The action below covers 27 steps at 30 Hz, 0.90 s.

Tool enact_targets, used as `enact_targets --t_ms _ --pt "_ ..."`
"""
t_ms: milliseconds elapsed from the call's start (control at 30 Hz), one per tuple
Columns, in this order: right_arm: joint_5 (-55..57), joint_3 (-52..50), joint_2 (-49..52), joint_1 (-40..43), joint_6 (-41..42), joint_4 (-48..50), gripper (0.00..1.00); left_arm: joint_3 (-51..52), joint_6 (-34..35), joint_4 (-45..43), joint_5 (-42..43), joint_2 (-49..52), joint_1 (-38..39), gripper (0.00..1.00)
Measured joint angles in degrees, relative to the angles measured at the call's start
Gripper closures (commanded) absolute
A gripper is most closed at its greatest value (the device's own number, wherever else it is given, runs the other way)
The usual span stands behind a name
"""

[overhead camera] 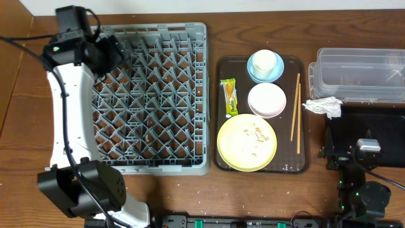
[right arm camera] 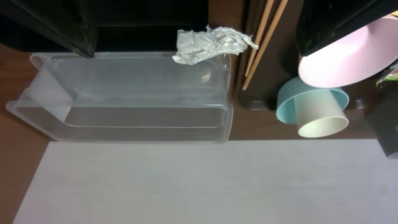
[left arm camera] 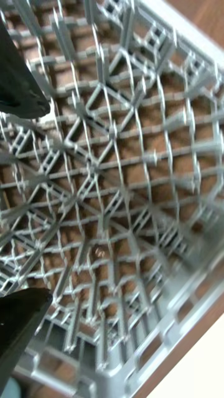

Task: Sort waste into correct bins and load items into the dishwasher
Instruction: 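Retract the left gripper to the rack's far left corner, then grasp the tissue beside the clear bin with the right gripper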

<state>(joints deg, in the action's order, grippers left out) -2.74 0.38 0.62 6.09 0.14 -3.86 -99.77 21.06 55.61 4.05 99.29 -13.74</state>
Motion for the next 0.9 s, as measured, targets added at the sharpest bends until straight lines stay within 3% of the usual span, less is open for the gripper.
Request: enact_targets --t_ms 200,333,500,600,767,867,900 --pt "-3.5 0.0 0.0 0.0 2.4 4.1 0.01 0.0 0.2 1.0 0.0 0.0 -2.6 0.11" --pt "-9.5 0.0 0.1 0.0 7.1 19.0 0.01 0.0 0.2 1.0 0.0 -0.1 -2.6 0.11" --pt "-11.6 0.1 0.1 0.0 12.3 44.2 0.01 0.0 0.2 1.0 0.0 -0.1 -2.6 0.10" --pt "-10.3 0.9 0.8 0.0 13.3 49.4 0.01 0.0 0.2 1.0 0.0 -0.1 -2.6 0.10" --pt "-11.6 11.6 12.1 0.1 11.3 36.5 0.01 0.0 0.2 1.0 0.0 -0.1 -2.6 0.09" --pt "-15.4 24.2 24.4 0.1 8.3 23.5 0.01 0.0 0.2 1.0 0.1 -0.1 -2.6 0.09" --pt "-17.0 29.6 28.9 0.1 7.4 14.1 0.01 0.0 0.2 0.9 0.0 -0.1 -2.6 0.09"
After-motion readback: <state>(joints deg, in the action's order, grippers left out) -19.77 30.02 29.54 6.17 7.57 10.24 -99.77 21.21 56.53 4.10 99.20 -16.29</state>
